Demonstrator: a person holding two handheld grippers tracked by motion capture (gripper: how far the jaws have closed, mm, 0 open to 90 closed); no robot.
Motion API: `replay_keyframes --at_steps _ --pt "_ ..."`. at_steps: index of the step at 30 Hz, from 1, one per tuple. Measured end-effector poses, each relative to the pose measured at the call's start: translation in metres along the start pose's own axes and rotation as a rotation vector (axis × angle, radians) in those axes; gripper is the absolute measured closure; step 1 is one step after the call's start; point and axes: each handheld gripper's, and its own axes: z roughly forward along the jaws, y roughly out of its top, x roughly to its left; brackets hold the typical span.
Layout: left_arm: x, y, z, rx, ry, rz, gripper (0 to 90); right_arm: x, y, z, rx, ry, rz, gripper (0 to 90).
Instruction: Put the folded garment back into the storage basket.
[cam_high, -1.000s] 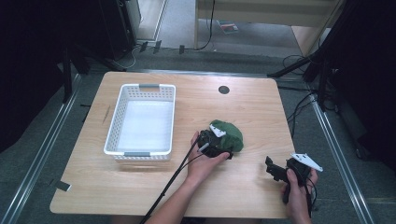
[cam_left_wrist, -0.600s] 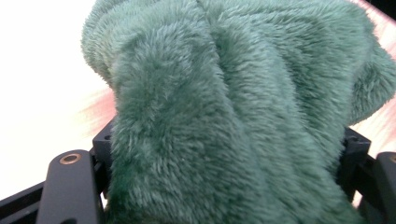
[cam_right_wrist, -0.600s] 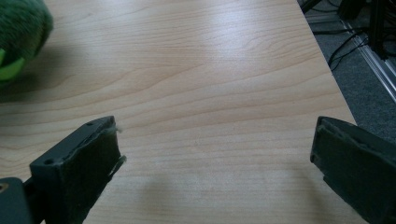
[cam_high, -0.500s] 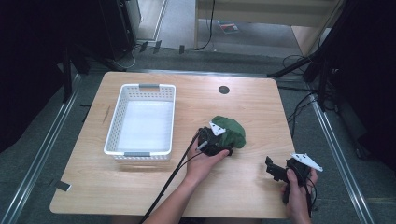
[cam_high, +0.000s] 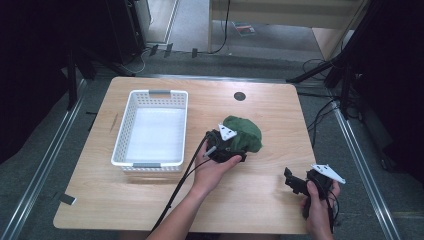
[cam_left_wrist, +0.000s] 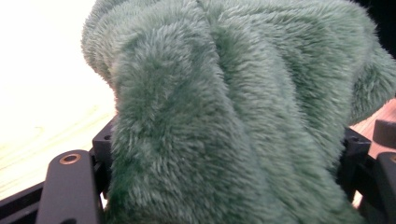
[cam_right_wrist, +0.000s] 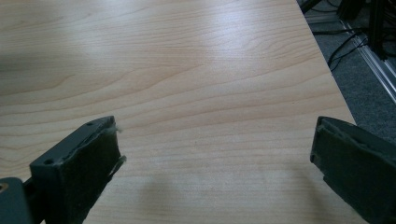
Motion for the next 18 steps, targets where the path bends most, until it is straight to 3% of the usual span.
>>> replay_keyframes --at_steps 18 --pt "0.019 0.027 -0.049 -0.101 0.015 -0.012 23.5 0.000 0.000 0.000 0.000 -0.004 -0.003 1.5"
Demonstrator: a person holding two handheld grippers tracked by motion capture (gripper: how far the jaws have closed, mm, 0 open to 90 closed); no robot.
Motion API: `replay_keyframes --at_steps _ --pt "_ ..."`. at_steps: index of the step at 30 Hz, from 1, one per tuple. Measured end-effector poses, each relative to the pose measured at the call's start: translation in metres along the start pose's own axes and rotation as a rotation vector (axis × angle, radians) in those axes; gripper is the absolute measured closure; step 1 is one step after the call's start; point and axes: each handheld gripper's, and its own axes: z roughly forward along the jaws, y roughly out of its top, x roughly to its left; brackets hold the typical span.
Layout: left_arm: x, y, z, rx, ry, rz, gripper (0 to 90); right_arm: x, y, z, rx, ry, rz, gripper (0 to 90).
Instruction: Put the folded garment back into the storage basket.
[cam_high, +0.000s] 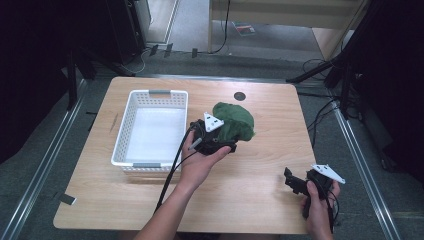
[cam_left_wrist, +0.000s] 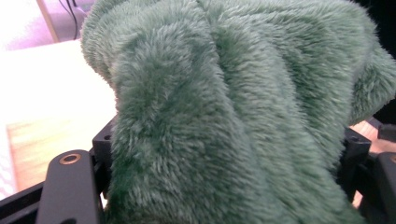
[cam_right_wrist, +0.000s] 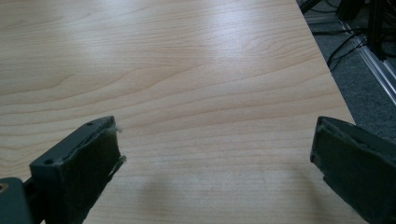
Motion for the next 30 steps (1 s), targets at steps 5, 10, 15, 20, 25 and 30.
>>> replay_keyframes --at_steps 5,10,15,20,25,30 --pt "0.006 0.004 -0.011 -0.017 0.011 -0.002 23.4 0.000 0.000 0.000 -0.001 -0.001 -0.001 1.5" --pt "0.013 0.006 -0.019 -0.030 0.026 -0.007 23.4 0.000 0.000 0.000 -0.002 -0.001 -0.001 1.5" --pt "0.022 0.007 -0.026 -0.038 0.042 -0.013 23.4 0.000 0.000 0.000 -0.001 -0.003 -0.001 1.5" --pt "0.035 0.004 -0.033 -0.042 0.063 -0.031 23.4 0.000 0.000 0.000 -0.002 -0.003 0.000 1.5" --pt "0.048 -0.002 -0.039 -0.044 0.090 -0.050 23.4 0.001 0.000 0.000 -0.002 -0.004 0.000 1.5" --pt "0.062 -0.005 -0.046 -0.050 0.117 -0.074 23.4 0.001 0.000 0.000 -0.002 -0.006 -0.002 1.5"
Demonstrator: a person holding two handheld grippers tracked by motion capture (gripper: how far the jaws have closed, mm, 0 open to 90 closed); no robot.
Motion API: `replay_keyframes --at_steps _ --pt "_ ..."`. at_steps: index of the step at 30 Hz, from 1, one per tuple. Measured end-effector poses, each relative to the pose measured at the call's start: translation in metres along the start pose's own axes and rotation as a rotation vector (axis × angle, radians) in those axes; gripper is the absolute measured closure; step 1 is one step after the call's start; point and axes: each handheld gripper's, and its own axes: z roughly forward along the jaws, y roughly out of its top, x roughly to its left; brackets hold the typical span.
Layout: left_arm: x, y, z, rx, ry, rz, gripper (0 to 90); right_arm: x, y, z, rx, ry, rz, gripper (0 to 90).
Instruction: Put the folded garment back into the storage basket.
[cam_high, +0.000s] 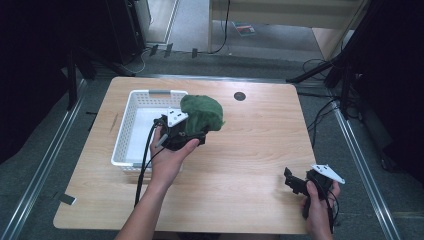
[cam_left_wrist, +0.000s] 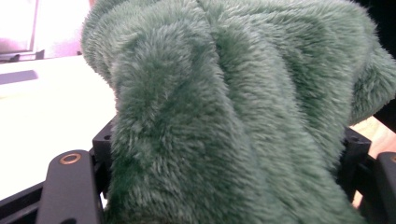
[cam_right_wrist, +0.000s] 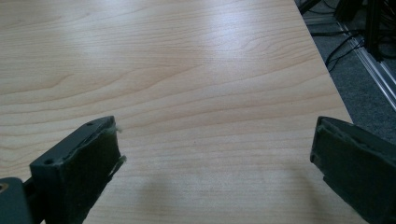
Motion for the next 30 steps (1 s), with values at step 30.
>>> replay_keyframes --at_steps 30 --pt "0.084 -0.023 -0.013 0.012 0.158 -0.102 23.5 0.000 0.000 0.000 0.000 -0.005 -0.003 1.5"
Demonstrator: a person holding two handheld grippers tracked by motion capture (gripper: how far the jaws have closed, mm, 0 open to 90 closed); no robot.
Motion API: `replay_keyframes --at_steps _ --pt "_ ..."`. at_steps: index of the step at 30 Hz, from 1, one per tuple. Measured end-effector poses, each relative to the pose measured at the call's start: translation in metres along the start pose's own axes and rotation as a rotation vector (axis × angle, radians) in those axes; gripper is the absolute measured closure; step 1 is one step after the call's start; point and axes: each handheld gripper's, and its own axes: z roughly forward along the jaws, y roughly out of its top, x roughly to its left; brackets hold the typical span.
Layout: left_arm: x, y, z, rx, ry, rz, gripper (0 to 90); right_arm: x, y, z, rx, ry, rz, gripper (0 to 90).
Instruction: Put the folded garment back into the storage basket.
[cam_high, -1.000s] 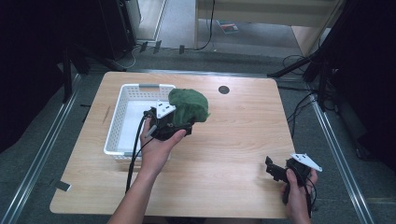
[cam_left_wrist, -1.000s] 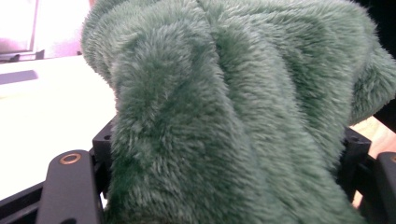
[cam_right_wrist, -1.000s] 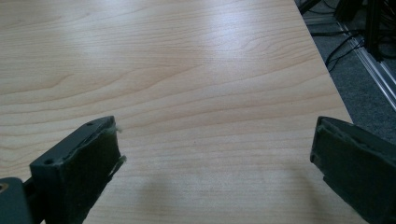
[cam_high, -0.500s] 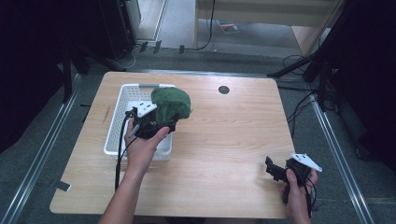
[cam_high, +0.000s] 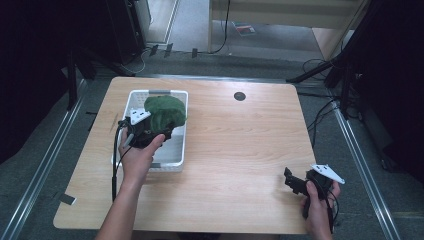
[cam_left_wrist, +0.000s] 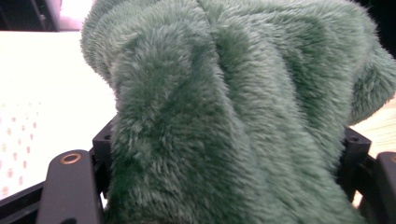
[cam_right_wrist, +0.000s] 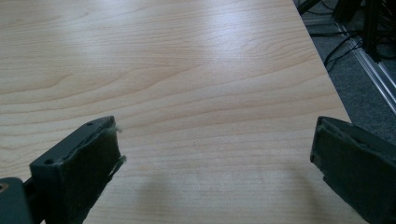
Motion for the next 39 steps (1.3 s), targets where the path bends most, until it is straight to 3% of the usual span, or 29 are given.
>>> replay_keyframes --at_steps 10,21,26,31,35,39 --pt "0.019 -0.004 0.013 0.039 0.044 -0.013 23.5 0.000 0.000 0.000 0.001 0.000 0.002 1.5" --pt "0.034 0.006 0.029 0.116 0.018 -0.073 23.4 -0.001 0.000 0.000 0.000 0.002 0.005 1.5" --pt "0.038 0.009 0.038 0.126 0.022 -0.086 23.2 -0.001 0.000 0.000 -0.001 0.002 0.005 1.5" --pt "0.045 0.008 0.049 0.170 0.052 -0.092 23.2 -0.001 0.000 0.000 -0.001 0.003 0.005 1.5" --pt "0.049 0.007 0.058 0.229 0.078 -0.080 23.2 -0.001 0.000 0.000 -0.001 0.003 0.005 1.5" --pt "0.052 0.004 0.066 0.296 0.098 -0.093 22.0 0.000 0.000 0.000 -0.001 0.002 0.005 1.5"
